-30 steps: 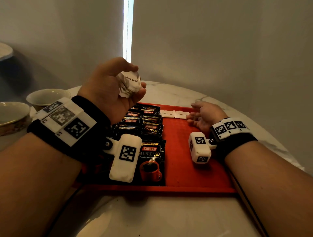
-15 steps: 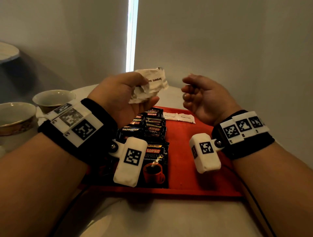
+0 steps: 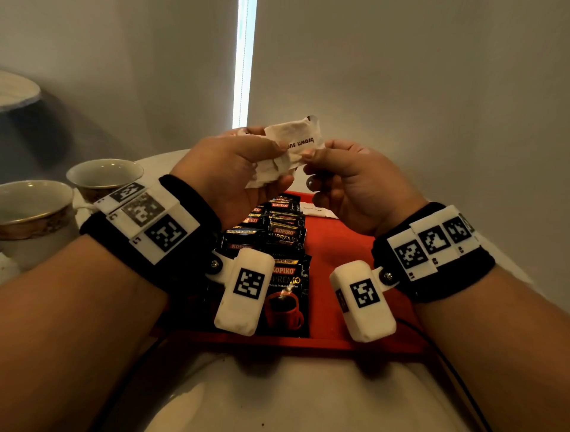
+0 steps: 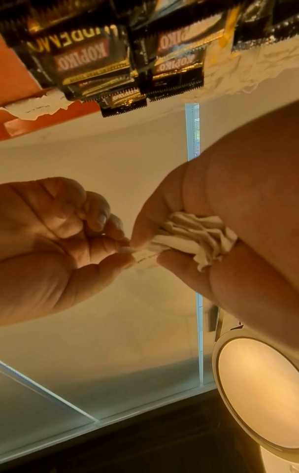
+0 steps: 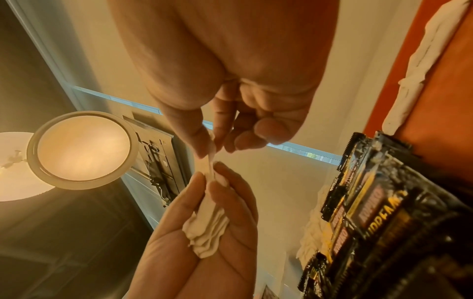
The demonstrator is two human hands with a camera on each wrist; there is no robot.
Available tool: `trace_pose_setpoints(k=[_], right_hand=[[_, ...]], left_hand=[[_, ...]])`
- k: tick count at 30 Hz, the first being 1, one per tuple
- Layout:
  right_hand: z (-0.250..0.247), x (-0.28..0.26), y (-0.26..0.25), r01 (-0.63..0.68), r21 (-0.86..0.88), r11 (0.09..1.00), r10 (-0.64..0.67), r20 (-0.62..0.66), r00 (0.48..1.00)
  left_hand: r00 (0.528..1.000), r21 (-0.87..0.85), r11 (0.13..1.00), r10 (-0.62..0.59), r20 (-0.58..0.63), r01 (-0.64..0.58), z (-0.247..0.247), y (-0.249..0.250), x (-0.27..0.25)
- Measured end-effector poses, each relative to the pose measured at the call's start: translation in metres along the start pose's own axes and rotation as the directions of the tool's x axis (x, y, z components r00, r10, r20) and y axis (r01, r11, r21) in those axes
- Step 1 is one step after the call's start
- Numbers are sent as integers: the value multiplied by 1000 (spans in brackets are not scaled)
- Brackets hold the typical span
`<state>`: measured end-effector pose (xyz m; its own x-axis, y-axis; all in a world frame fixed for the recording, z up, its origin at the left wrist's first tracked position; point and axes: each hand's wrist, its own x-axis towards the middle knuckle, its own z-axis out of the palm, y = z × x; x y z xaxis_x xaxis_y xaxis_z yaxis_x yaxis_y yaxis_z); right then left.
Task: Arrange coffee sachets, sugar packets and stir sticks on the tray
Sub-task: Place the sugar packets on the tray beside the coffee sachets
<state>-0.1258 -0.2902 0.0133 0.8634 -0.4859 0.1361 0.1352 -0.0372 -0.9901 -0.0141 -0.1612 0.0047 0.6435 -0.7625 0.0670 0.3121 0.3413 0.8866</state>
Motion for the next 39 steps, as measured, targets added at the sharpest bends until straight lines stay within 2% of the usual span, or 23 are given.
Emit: trace_pose_setpoints(k=[4, 8, 11, 14, 18, 28, 37, 39], right_hand=[[-3, 2, 1, 19, 39, 999, -18, -19, 1000], [-6, 3, 1, 78, 151, 986, -66, -81, 995], [-5, 3, 0, 101, 171, 980, -90, -70, 994], [-2, 2, 1, 99, 115, 988, -98, -22, 995], [3, -1, 0, 102, 119, 988, -104, 14, 994], [-5, 2, 3, 73, 64, 995, -71, -22, 997], [-7, 5, 4, 67, 121, 990, -63, -42, 997], [-12, 9, 5, 72, 148, 986, -60, -84, 995]], left_hand=[[1000, 19, 999, -27, 1, 27, -1, 1, 0], [999, 23, 999, -27, -31, 28, -2, 3, 1], [999, -12, 999, -38, -24, 37, -2, 3, 0], [995, -21, 996, -84, 58, 85, -5, 1, 0], [981, 129, 990, -74, 180, 51, -3, -1, -2], [1000, 34, 999, -18, 5, 18, -1, 2, -3], [1000, 52, 998, -24, 8, 23, 0, 0, -2], [1000, 40, 999, -21, -10, 22, 0, 0, -2]])
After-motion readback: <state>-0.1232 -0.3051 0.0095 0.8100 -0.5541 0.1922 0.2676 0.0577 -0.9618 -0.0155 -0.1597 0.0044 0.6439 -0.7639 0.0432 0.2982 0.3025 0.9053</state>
